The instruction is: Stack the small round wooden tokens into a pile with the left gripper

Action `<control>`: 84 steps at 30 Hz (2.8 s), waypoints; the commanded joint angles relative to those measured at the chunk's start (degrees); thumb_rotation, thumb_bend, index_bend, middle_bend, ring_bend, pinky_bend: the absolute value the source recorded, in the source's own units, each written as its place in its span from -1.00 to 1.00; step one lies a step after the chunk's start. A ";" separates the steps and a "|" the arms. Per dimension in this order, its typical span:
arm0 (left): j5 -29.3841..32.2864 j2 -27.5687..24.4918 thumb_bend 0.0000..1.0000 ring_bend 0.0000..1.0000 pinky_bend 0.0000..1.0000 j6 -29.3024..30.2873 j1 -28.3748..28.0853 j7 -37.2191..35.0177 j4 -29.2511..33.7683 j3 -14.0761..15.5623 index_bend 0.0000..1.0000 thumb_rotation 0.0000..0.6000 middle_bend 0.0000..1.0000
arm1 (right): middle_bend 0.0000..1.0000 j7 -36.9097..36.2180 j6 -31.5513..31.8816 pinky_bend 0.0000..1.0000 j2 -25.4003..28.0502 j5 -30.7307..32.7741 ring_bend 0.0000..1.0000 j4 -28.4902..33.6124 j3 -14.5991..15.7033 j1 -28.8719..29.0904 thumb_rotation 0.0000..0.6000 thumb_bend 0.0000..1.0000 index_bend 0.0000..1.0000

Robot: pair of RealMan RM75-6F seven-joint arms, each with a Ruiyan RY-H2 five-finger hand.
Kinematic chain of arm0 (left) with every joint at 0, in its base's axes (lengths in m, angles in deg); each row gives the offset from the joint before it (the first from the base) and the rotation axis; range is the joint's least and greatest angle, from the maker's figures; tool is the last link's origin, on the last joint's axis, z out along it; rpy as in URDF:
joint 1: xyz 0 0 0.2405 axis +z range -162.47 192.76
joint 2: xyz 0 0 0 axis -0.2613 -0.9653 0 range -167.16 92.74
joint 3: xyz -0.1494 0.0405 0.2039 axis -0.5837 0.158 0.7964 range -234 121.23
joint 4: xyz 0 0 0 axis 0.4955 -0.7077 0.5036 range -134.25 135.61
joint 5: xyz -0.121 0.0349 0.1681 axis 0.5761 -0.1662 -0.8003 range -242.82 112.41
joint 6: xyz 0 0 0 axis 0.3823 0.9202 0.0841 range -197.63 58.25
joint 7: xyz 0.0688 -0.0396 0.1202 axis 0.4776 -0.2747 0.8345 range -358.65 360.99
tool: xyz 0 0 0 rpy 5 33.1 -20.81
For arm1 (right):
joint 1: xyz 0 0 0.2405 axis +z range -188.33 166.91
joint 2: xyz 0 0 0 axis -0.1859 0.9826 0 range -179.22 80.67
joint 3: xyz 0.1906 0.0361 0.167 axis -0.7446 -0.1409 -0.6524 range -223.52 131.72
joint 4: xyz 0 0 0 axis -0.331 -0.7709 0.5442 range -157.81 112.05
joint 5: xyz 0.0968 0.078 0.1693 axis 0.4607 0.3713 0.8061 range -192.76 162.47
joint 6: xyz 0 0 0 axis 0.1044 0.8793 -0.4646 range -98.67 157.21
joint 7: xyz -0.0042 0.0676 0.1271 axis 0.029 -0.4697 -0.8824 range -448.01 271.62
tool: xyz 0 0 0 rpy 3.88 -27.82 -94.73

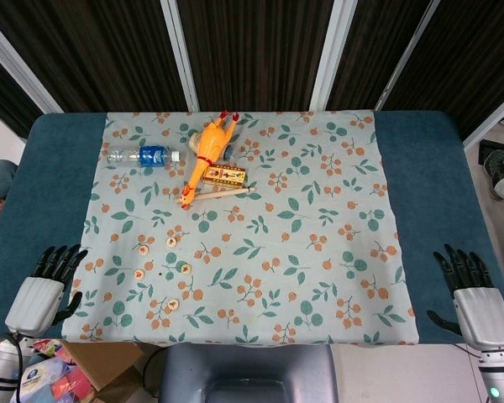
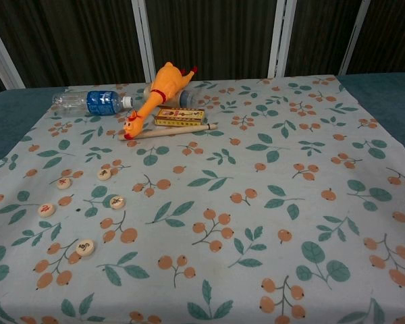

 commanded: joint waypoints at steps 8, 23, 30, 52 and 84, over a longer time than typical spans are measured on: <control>-2.38 1.05 -0.09 -1.00 -1.00 -1.81 -1.47 -1.20 -0.07 0.87 -0.96 1.00 -0.95 | -1.00 -3.79 1.70 -1.00 2.35 -2.63 -1.00 -0.35 1.93 -1.37 1.00 -0.74 -1.00; -9.59 12.26 -0.10 1.00 1.00 4.90 -0.70 -11.29 -11.03 2.88 -0.46 1.00 0.94 | -1.00 -2.82 -0.40 -1.00 1.64 -2.96 -1.00 -0.36 1.99 -0.35 1.00 -0.74 -1.00; -9.68 18.48 -0.10 1.00 1.00 0.13 -2.30 -13.10 -14.89 4.52 -0.32 1.00 1.00 | -1.00 -2.41 -0.68 -1.00 1.30 -3.92 -1.00 -0.30 2.40 -0.14 1.00 -0.73 -1.00; -2.69 30.54 -0.19 1.00 1.00 -7.90 -4.62 -12.62 -22.85 2.44 -0.34 1.00 1.00 | -1.00 -2.83 -0.59 -1.00 1.37 -5.29 -1.00 -0.22 3.21 -0.25 1.00 -0.74 -1.00; -0.88 31.92 -0.20 1.00 1.00 -9.62 -5.85 -11.00 -23.00 3.06 -0.15 1.00 1.00 | -1.00 -3.01 -0.65 -1.00 1.56 -5.31 -1.00 -0.09 3.29 -0.26 1.00 -0.73 -1.00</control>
